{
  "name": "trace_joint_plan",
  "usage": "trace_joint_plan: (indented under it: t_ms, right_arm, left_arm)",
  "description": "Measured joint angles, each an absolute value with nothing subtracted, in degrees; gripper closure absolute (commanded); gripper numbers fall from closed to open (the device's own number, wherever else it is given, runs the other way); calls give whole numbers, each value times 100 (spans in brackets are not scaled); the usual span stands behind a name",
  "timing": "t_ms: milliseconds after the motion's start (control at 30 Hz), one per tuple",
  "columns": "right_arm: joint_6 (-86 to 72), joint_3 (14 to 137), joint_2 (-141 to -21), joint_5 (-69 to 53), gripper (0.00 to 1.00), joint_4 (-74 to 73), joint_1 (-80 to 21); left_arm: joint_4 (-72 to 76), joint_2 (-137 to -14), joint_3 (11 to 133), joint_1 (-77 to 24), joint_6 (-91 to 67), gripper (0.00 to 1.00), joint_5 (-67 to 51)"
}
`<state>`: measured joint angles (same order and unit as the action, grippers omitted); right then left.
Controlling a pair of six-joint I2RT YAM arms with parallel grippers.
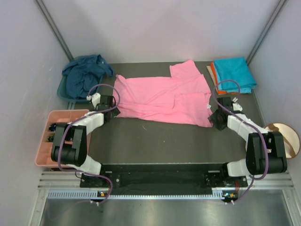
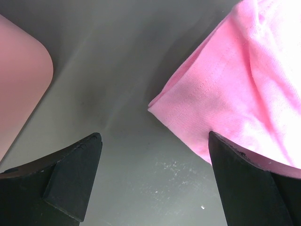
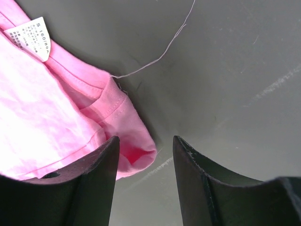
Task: Fold and stack the t-shirts
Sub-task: Fold the flattened tshirt in 1/3 of the way
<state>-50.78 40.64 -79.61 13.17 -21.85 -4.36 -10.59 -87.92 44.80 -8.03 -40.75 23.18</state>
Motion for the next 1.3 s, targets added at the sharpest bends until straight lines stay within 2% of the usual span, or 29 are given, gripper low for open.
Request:
trace_joint_plan:
  t_ms: [333,467,567,600,667,700,767,1300]
  right_arm:
    - [-5046,4276,-8353,1188,50,-2171,-434]
    - [-4963,4469,-8567,1186,53,-2167,-434]
    - [-4912,4515,-8632,1186,62,-2150,-434]
    - [-4906,4515,-8643,1184,69,-2143,-434]
    - [-4877,4515,-8656,1177,77,-2132,-434]
    - [-4864,4515,-8676,1166,89,-2117,-434]
    - [-4825,4517,-8705,1149,100,-2078,-434]
    - [-4775,4593,-8783,1090,100,-2093,-432]
  left_arm:
    - [-1061,-8792,4480,-803,-4075,1,2320]
    - [-1059,-8792,4480,-803,-4075,1,2320]
    - [-1061,-8792,4480,-803,-4075,1,2320]
    - [-1061,-8792,4480,-803,-4075,1,2322]
    - [-1061,-8792,4480,-803,-4075,1,2322]
    - [-1061,-8792,4480,-803,-4075,1,2329]
    - [-1063,-8792,4480,-803,-4075,1,2340]
    - [-1354,-8794,4534,-790,-4027,1,2657]
